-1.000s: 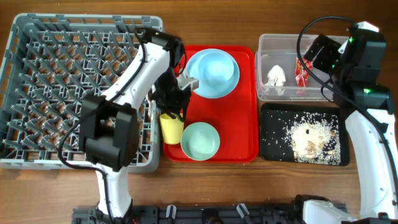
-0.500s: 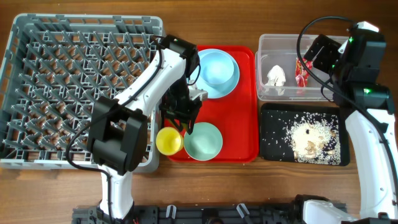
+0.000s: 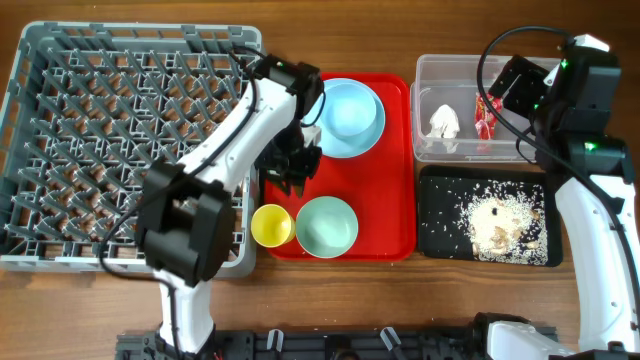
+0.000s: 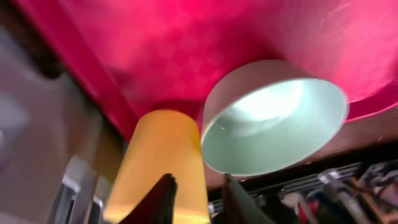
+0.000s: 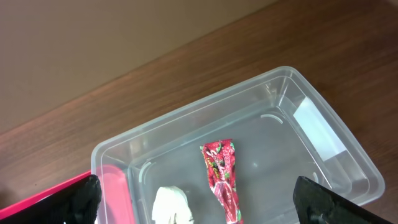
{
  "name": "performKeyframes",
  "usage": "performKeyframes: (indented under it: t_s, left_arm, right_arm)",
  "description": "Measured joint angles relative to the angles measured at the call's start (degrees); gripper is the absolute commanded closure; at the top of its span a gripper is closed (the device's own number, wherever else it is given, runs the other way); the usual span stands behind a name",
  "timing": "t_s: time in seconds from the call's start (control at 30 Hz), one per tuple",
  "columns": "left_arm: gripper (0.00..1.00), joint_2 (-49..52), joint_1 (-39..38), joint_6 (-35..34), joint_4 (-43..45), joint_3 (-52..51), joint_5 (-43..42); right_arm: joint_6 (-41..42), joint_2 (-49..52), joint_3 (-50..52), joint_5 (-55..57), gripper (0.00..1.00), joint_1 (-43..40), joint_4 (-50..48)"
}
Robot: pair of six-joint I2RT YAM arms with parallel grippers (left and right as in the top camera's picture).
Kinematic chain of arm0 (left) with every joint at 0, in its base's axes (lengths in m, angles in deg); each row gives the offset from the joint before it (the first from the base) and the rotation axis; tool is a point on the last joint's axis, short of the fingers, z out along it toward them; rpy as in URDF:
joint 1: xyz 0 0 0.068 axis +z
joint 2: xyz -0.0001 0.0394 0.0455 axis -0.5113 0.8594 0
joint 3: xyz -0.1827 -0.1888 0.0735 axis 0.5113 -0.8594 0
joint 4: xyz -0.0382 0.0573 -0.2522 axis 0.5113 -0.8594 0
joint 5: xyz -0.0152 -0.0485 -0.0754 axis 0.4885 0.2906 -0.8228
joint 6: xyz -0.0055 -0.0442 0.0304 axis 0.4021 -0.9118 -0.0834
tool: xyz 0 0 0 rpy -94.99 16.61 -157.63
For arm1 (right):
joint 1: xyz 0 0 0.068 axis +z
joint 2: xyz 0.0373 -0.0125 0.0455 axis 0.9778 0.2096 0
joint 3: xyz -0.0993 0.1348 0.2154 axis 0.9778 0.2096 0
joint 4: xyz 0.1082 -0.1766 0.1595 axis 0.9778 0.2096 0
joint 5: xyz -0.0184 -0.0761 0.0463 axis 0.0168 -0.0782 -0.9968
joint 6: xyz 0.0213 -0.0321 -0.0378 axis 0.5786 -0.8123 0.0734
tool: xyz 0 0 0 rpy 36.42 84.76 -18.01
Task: Sort waste into correct bins and load items into the dishwasher rack
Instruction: 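Lift the yellow cup with the left gripper and carry it over the rack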
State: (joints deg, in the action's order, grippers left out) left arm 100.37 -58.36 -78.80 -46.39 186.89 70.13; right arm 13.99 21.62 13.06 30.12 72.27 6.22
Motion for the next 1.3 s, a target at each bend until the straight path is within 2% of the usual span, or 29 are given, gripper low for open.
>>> performKeyframes:
  t_s: [0.13, 0.17, 0.2, 0.27, 0.33, 0.4, 0.53, 0.7, 0.9, 0.93, 1.0, 1.13, 1.3]
  left_arm:
    - [0.73, -6.0, -2.0, -4.3, -1.9, 0.0, 1.9]
    - [0.72, -6.8, -3.1, -6.7, -2.6, 0.0, 4.5]
    - [0.69, -7.0, -3.9, -8.3, -2.8, 0.0, 5.7]
    - [0.57, -7.0, -6.8, -13.1, -3.0, 0.0, 11.0]
    - [0.53, -7.0, -10.4, -18.1, -4.3, 0.0, 15.7]
    - [0.61, -7.0, -13.2, -21.1, -5.2, -0.1, 18.3]
    - [0.63, -7.1, -14.0, -24.5, -3.8, -4.1, 20.5]
    - [0.68, -7.3, -13.1, -22.4, 5.1, -12.2, 16.7]
    - [0.73, -7.3, -8.5, -19.8, 6.8, -13.9, 12.8]
    - [0.76, -7.3, -8.4, -19.5, 8.2, -15.1, 11.8]
    - [0.96, -7.3, -8.4, -18.1, 10.8, -17.9, 9.2]
    - [0.96, -7.3, -8.1, -16.5, 11.4, -19.5, 6.6]
    - [0.96, -11.6, -2.4, -14.9, 9.2, -19.5, 3.8]
  right_arm:
    - [0.0, 0.0, 0.0, 0.0, 0.0, 0.0, 0.0]
    - [0.0, 0.0, 0.0, 0.0, 0.0, 0.0, 0.0]
    - [0.0, 0.0, 0.0, 0.0, 0.0, 0.0, 0.0]
    - [0.0, 0.0, 0.0, 0.0, 0.0, 0.0, 0.0]
    - [0.0, 0.0, 0.0, 0.0, 0.0, 0.0, 0.0]
    - [0.0, 0.0, 0.0, 0.0, 0.0, 0.0, 0.0]
    - [0.0, 0.0, 0.0, 0.0, 0.0, 0.0, 0.0]
    - [0.0, 0.0, 0.0, 0.0, 0.0, 0.0, 0.0]
    - [0.0, 0.0, 0.0, 0.0, 0.0, 0.0, 0.0]
    - [0.0, 0.0, 0.0, 0.0, 0.0, 0.0, 0.0]
    - [0.0, 0.0, 0.0, 0.0, 0.0, 0.0, 0.0]
    - [0.0, 0.0, 0.0, 0.0, 0.0, 0.0, 0.0]
    - [0.0, 0.0, 0.0, 0.0, 0.0, 0.0, 0.0]
